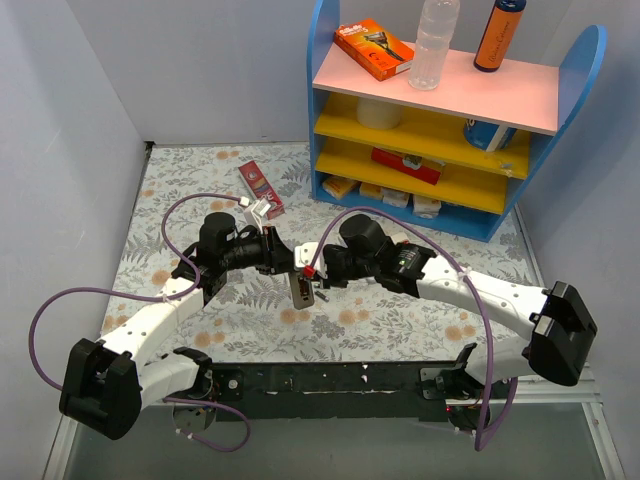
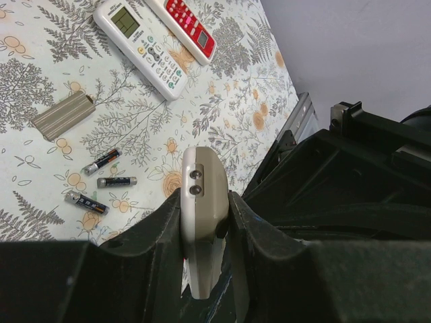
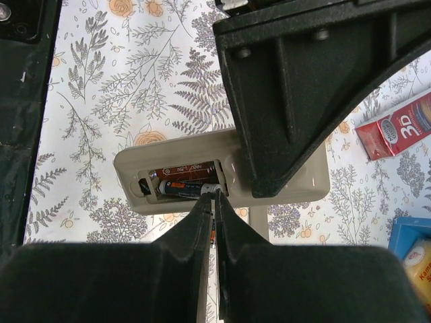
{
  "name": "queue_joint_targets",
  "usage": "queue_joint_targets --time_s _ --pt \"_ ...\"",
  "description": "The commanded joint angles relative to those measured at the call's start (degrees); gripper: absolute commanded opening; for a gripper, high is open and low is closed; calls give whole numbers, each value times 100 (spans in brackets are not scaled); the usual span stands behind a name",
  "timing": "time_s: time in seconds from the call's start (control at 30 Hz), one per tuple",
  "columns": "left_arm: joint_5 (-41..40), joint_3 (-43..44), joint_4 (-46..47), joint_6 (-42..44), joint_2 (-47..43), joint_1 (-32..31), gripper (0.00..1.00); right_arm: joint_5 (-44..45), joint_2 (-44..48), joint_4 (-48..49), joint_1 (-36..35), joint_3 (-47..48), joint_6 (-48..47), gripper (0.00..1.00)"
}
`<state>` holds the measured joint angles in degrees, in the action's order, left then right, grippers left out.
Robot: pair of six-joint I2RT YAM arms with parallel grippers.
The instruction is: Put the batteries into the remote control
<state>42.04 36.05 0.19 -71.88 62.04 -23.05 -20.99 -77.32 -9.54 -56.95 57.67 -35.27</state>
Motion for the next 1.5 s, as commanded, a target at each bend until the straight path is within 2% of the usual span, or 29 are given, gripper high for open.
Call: queue_joint_targets --time_s 0.0,0.47,0.9,1.1,1.27,1.37,1.47 --pt "260 253 315 -116 -245 -24 0 140 -240 -347 26 166 99 9" --pt "252 218 377 -151 -307 -16 0 -28 -776 -470 -62 403 275 5" --pt "217 183 544 -274 -421 -24 0 377 -1189 -321 -291 403 591 1" --pt "129 174 448 -274 -552 -24 0 1412 -1093 136 -291 78 960 1" --pt "-257 121 184 -239 -623 -24 0 2143 -689 899 -291 -404 1512 2" --pt "-311 69 166 -257 -658 -24 0 2337 -364 1453 -291 -616 1707 6" --pt "-310 68 192 -283 -693 -24 0 2310 -231 1517 -291 -678 1777 12"
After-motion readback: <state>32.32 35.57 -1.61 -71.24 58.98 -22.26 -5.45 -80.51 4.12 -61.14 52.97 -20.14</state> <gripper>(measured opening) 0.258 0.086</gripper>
